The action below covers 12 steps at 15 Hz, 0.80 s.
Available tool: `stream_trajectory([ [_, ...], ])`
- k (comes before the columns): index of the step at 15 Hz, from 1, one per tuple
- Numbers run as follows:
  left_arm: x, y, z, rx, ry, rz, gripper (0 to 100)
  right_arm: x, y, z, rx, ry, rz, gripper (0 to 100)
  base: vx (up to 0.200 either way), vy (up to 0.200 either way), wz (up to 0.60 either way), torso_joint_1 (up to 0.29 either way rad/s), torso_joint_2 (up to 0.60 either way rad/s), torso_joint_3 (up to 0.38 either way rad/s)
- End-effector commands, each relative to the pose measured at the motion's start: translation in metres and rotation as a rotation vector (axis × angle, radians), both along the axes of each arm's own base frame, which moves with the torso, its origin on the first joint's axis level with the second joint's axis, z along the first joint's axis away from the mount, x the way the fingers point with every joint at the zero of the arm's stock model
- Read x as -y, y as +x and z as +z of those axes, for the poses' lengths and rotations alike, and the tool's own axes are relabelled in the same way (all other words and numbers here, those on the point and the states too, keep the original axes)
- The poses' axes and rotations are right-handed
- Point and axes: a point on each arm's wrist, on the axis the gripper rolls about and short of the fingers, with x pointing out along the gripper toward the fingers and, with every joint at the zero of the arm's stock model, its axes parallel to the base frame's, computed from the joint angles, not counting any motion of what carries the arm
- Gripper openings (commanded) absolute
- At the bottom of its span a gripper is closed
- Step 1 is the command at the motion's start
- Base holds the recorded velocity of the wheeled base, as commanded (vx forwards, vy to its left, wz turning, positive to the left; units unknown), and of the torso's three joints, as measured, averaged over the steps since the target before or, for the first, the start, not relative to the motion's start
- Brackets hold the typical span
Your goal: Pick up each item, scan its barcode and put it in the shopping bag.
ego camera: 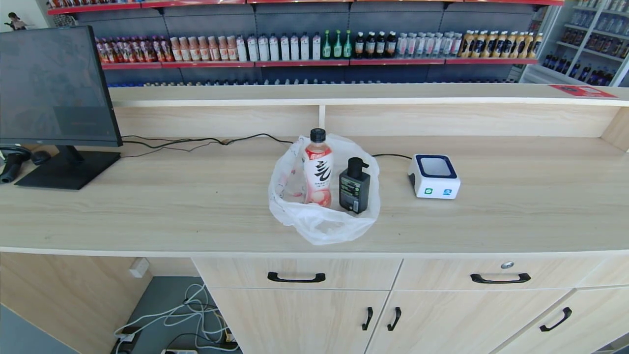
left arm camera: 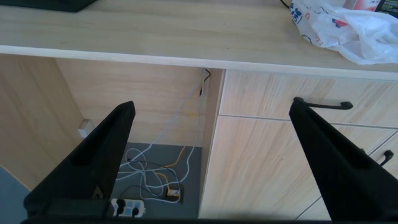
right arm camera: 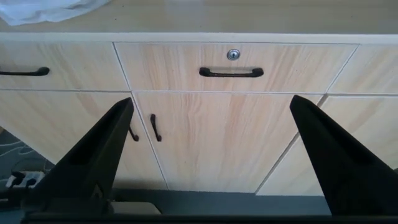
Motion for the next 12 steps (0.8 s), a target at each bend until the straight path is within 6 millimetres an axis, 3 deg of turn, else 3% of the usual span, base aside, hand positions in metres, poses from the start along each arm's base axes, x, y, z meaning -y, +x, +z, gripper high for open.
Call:
stream_trajectory([
  [1, 0.0000, 0.0000, 0.0000, 0.001, 0.000, 0.000, 100, 0.0000, -0.0046, -0.0014, 0.057, -0.010, 0.046, 100, 0.000, 0.000, 0.00, 0.000, 0.00, 0.000],
  [12, 0.0000, 0.0000, 0.0000, 0.001, 0.000, 0.000, 100, 0.0001, -0.0046, -0.0014, 0.057, -0.021, 0.041, 100, 0.000, 0.000, 0.00, 0.000, 0.00, 0.000],
])
